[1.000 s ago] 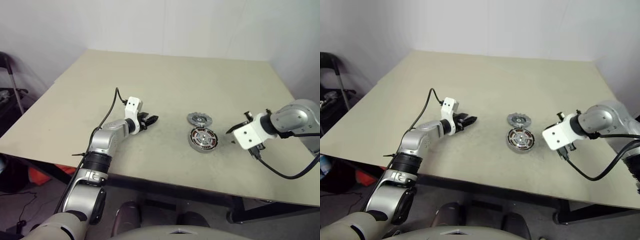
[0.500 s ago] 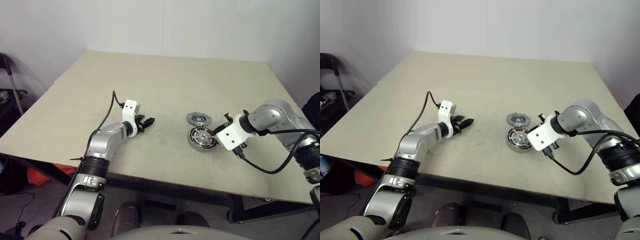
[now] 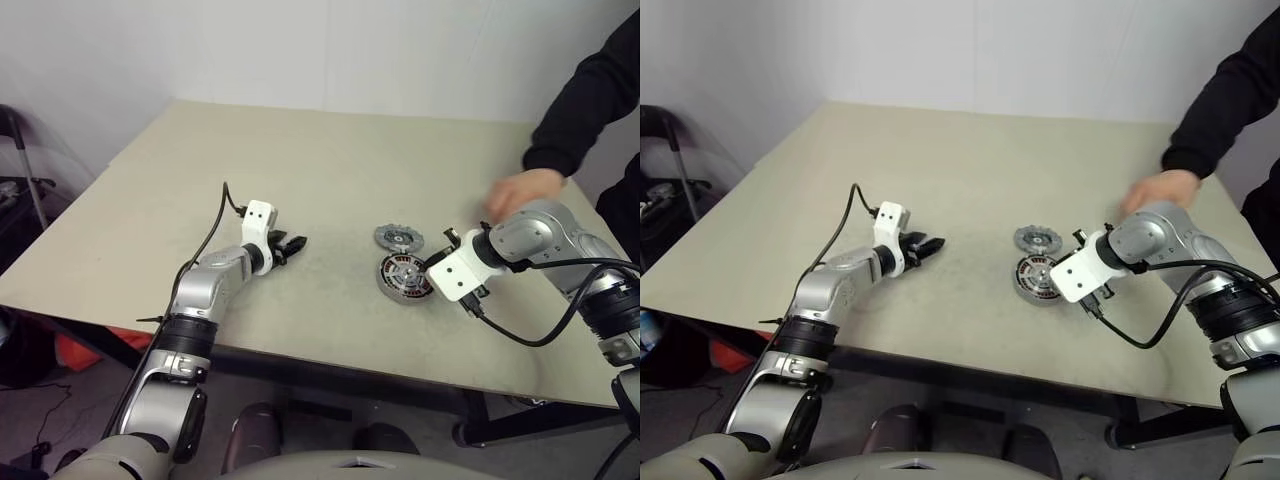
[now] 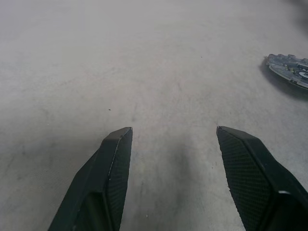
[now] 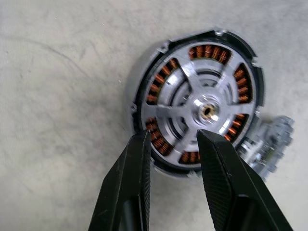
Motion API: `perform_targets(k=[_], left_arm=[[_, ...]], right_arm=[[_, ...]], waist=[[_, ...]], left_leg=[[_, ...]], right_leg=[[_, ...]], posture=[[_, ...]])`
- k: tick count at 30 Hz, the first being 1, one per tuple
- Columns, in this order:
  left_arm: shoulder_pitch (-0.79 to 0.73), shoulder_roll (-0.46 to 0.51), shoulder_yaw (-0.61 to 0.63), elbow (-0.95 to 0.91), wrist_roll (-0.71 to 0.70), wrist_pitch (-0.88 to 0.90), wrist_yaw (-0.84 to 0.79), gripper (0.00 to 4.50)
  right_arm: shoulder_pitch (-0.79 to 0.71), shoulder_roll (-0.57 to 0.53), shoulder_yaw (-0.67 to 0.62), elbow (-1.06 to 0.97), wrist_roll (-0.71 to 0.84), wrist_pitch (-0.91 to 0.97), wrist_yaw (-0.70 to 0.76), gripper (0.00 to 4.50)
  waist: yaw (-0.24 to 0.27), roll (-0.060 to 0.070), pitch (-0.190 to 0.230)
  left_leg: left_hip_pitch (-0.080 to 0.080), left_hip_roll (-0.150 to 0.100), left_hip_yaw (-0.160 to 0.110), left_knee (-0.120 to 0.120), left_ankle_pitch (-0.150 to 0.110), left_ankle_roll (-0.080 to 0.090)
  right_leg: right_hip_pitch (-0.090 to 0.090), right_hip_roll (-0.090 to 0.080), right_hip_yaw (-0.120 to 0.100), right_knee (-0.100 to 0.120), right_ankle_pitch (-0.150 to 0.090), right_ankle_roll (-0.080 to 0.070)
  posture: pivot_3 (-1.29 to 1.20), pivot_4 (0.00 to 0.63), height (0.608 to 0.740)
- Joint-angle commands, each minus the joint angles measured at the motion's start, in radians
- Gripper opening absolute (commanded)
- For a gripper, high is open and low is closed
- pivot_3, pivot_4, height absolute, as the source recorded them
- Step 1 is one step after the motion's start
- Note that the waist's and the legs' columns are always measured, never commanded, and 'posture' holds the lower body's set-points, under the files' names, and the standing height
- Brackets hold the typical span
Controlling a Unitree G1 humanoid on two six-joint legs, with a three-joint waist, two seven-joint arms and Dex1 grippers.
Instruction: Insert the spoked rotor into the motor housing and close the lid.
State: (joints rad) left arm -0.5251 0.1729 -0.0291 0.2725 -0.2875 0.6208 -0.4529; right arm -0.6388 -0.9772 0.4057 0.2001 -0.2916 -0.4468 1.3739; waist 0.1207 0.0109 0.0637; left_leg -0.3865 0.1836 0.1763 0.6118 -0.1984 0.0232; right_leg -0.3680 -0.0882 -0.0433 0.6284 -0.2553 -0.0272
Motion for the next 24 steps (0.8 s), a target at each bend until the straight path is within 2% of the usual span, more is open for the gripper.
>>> perform_targets(k=[1,24], left_arm=[[-0.013,0.001,0.006,-0.028,0.003,-0.011,-0.001,2.98],[-0.006,0.002,-0.006,-0.034,0.020,-0.016,-0.008,2.98]], right_arm=[[-0.025,-0.015,-0.031,-0.016,0.011,0.001,0.000,1.55],[-0.012,-0.034,-0.045,-0.032,0.011,0.014,-0.037,1.55]], waist=[[0.000,0.000,0.000],[0.000,0.000,0.000]], left_leg=[[0.000,0.000,0.000,0.000,0.000,0.000],[0.000,0.000,0.000,0.000,0.000,0.000]], right_leg=[[0.000,0.000,0.000,0.000,0.000,0.000],[0.000,0.000,0.000,0.000,0.000,0.000]], posture=[[0.00,0.000,0.740],[0.00,0.000,0.740]])
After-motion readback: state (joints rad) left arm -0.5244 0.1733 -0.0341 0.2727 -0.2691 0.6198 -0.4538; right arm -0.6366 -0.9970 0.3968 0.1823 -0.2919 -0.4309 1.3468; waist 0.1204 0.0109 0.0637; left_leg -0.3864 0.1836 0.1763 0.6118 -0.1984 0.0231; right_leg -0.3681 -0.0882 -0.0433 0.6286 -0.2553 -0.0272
